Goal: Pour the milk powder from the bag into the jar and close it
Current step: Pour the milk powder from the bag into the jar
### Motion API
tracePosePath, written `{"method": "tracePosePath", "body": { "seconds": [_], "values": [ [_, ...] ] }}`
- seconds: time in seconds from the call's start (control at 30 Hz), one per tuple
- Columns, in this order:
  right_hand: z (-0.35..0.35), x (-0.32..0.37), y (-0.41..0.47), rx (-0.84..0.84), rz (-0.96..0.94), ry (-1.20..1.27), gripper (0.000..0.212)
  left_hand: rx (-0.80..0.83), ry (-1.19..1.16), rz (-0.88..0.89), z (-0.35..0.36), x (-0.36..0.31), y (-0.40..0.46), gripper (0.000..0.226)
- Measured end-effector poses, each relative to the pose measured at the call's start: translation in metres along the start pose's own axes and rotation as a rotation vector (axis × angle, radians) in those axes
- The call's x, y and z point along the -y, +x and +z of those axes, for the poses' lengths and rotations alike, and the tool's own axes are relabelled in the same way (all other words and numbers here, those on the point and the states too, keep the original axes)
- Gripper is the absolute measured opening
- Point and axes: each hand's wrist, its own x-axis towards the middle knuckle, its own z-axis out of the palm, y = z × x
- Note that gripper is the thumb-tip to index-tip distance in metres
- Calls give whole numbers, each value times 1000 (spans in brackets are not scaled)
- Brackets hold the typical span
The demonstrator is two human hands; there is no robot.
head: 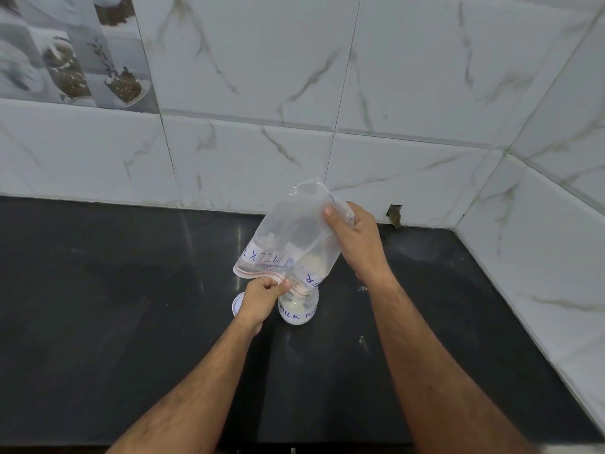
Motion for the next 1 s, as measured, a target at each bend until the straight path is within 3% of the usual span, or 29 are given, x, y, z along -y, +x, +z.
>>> {"method": "tracePosePath", "body": {
  "seconds": [0.3,0.43,0.6,0.73,0.9,1.0],
  "values": [
    [6,3,2,43,-41,-77,17,-15,34,23,4,-6,-6,25],
    [6,2,-1,3,-69,-75,21,-19,20,12,5,-10,-8,38],
    [7,6,-5,17,-80,-94,18,-2,-5,3,5,-16,-12,38],
    [6,11,-3,40,-83,-170,18,8,-20,-10,2,-19,-12,26],
    [5,9,-5,5,-84,-192,24,-1,-24,-15,5,-21,-16,29],
    [4,9,-7,39,-64,-208,22,25,-15,-4,5,-24,-17,12]
  ]
}}
